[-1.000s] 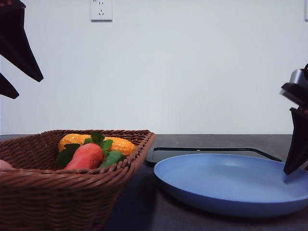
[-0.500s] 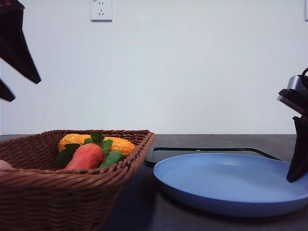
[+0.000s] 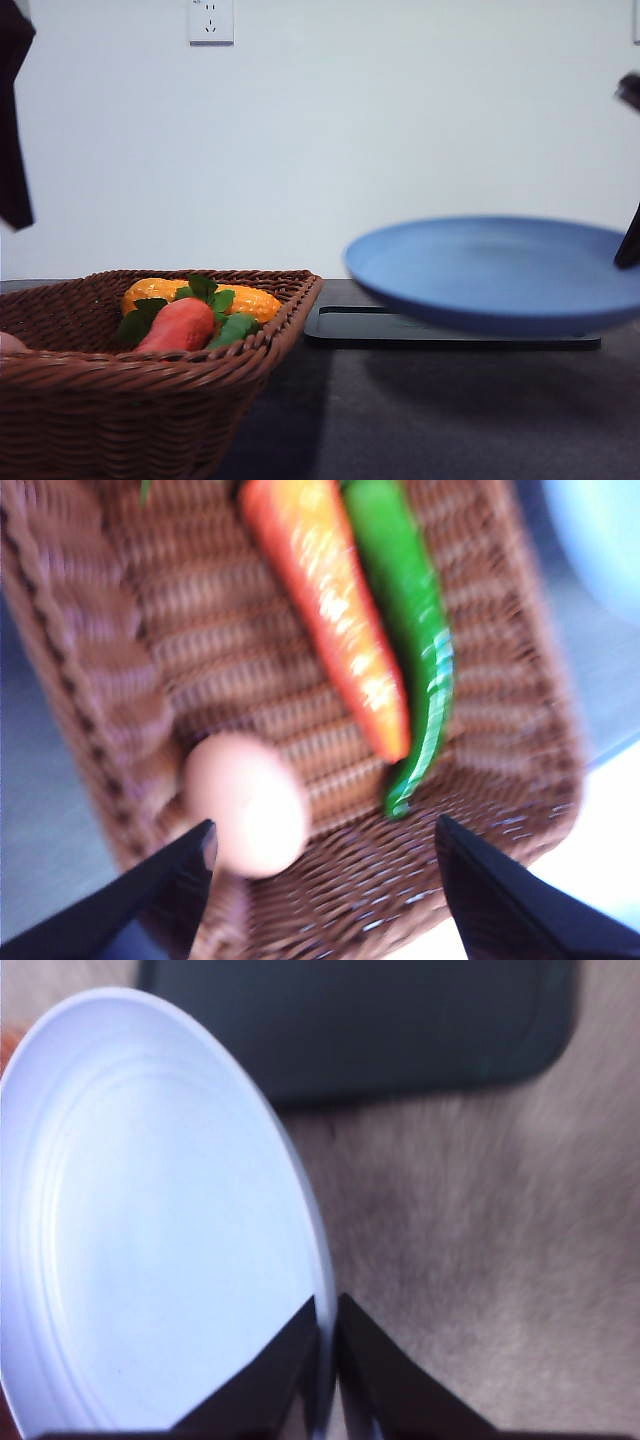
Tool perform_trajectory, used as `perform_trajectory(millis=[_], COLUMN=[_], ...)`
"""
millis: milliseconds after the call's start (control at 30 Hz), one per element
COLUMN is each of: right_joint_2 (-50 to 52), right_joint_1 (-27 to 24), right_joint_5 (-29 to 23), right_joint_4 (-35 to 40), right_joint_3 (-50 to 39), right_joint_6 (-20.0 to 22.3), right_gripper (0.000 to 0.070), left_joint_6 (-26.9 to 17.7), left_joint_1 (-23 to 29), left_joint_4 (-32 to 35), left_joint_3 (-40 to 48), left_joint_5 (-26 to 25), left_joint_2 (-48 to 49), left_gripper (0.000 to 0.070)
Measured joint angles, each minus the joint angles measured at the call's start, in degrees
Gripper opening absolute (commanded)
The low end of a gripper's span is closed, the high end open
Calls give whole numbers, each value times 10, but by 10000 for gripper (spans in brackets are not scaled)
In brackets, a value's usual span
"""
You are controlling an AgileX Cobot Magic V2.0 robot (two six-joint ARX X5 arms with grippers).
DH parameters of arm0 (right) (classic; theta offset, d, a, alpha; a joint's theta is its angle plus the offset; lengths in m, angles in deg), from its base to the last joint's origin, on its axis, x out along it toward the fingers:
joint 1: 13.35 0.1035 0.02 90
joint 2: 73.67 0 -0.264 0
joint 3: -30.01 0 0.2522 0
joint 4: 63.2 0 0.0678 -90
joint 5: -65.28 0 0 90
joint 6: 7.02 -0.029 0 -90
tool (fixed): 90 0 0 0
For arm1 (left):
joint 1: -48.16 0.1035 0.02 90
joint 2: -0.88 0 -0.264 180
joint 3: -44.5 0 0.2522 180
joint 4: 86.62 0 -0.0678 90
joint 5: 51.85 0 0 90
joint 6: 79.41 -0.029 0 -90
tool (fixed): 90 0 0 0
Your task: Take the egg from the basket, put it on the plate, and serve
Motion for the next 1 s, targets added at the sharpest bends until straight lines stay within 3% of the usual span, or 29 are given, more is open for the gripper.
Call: perform_trajectory(millis=[267, 767, 867, 1000], right_joint_2=[76, 114, 114, 114], right_joint_1=[-1, -1, -1, -1], right_joint_5=[0, 0, 0, 0], right_joint_4=[-9, -15, -15, -15], right_joint_3=[0, 0, 0, 0], right_joint_6=[-16, -18, -18, -18], right_gripper=[0, 0, 0, 0], left_joint_6=[51, 60, 60, 60], left_joint_1=[-59, -62, -62, -62], left_joint_4=[-1, 46, 46, 46], left_joint_3=[-1, -7, -7, -7], left_joint_5=[70, 73, 73, 73], left_joint_2=[-29, -171, -187, -198], left_gripper=[443, 433, 377, 248])
